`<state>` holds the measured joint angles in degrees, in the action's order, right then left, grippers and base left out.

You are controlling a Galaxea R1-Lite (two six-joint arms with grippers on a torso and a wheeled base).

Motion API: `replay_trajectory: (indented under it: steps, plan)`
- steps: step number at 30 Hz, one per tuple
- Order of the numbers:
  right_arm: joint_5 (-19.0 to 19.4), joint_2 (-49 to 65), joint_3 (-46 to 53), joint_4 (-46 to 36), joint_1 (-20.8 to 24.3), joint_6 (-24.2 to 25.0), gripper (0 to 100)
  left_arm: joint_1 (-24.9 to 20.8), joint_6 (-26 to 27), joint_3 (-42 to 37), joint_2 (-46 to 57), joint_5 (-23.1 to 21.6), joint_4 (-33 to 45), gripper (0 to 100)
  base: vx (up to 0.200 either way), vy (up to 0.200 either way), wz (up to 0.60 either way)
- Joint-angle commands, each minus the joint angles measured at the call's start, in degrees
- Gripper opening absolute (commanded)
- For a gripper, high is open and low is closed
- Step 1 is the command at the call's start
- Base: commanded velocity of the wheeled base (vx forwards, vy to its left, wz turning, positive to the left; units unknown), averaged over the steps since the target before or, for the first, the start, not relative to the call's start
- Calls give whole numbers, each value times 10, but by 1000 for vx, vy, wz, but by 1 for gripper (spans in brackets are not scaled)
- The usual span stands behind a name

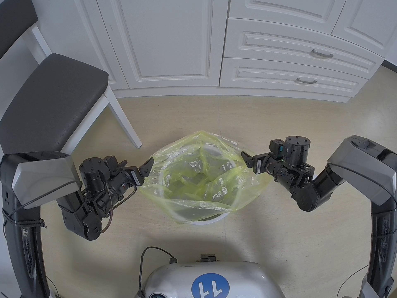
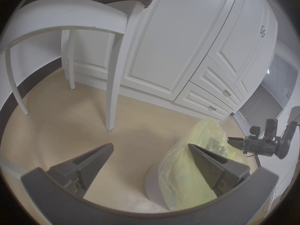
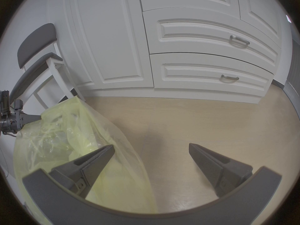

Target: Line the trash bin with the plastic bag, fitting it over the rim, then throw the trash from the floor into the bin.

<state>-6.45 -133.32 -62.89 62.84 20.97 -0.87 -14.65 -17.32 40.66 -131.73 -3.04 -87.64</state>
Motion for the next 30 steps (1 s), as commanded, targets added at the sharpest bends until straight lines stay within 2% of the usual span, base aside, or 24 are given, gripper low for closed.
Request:
replay_trajectory:
  steps: [1, 3, 7, 15, 23, 27, 30]
  plan:
    - [-10, -37, -36, 2, -4, 3, 100, 2, -16, 27, -21, 0, -1, 100, 0, 0, 0]
    - [-28, -54, -59, 8, -4, 4, 100, 1, -39, 44, -36, 1, -1, 100, 0, 0, 0]
    - [-30, -79, -73, 20, -4, 4, 100, 2, -73, 76, -56, 5, -1, 100, 0, 0, 0]
    - [-30, -139, -127, 17, -13, 4, 100, 10, -87, 111, -99, 6, -1, 100, 0, 0, 0]
    - [-28, -132, -107, 2, -19, 1, 100, 29, -76, 116, -117, 3, 0, 100, 0, 0, 0]
    - [-24, -73, -41, -18, -15, -10, 100, 50, -18, 94, -107, 0, 0, 100, 0, 0, 0]
    - [-19, -27, 8, -21, -8, -28, 100, 52, 4, 64, -83, -18, 3, 100, 0, 0, 0]
